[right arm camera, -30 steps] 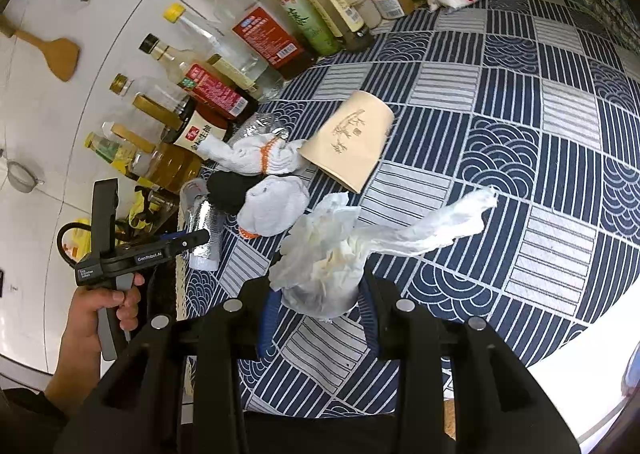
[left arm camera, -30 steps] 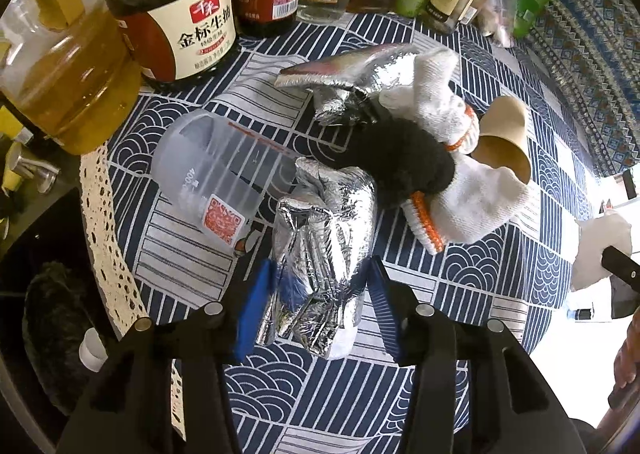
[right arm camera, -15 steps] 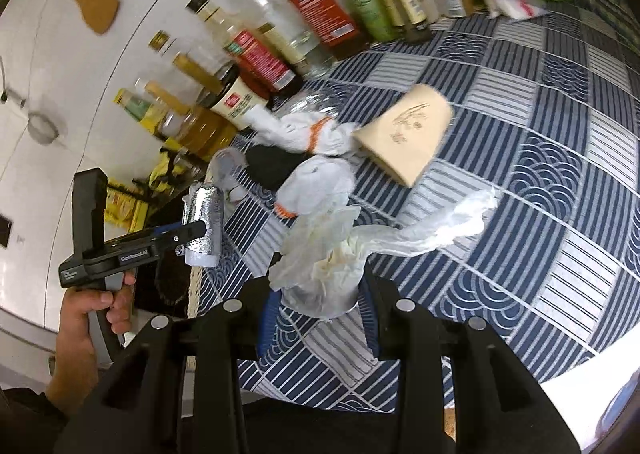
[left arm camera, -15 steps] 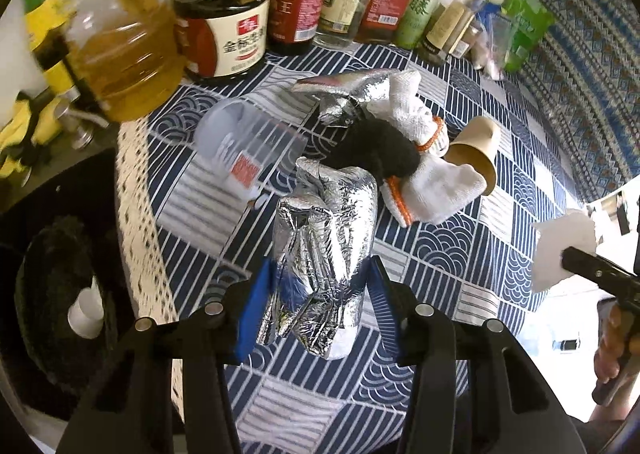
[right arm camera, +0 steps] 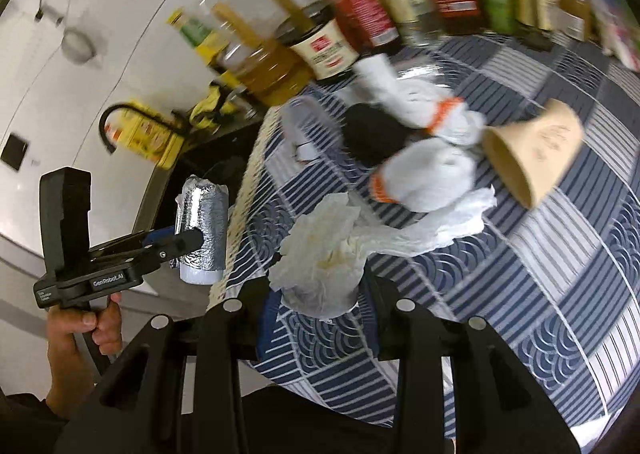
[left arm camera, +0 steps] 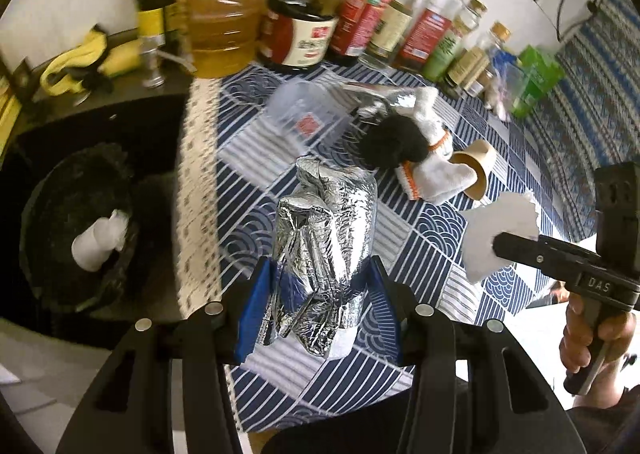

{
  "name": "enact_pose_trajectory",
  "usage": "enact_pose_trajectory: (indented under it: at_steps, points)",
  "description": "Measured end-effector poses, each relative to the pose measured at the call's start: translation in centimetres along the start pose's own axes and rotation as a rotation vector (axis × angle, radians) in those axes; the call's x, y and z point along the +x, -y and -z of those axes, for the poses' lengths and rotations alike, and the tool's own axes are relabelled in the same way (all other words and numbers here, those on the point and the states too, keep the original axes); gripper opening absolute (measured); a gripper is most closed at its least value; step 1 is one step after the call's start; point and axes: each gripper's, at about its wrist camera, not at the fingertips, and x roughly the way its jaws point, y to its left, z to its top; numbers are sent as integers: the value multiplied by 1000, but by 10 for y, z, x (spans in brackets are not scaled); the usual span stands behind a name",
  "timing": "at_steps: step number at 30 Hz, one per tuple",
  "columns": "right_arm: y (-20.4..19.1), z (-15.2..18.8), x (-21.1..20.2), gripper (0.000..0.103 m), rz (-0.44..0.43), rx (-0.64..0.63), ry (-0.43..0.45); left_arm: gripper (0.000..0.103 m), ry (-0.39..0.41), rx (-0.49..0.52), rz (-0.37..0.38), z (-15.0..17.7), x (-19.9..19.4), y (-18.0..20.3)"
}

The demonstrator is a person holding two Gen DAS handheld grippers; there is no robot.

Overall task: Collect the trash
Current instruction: 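Carry the foil bundle with the left gripper while the right gripper carries the tissue to the bin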

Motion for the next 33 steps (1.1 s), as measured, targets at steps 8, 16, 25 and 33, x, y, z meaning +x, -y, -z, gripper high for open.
enact_pose_trajectory:
  at_steps: [8, 16, 25, 33]
  points:
    - [-47, -11, 39, 36, -39, -95, -78, 47, 34, -117, -28, 23, -20, -47]
    - [-105, -12, 91, 37, -79, -179, -165, 47, 49, -240, -62, 51, -36, -114]
    - [-182, -18, 159, 37, -118, -251, -238, 47, 70, -353, -105, 78, -61, -201]
    - [-243, -32, 213, 37, -134, -280, -265, 47, 84, -393, -122, 79, -83, -269]
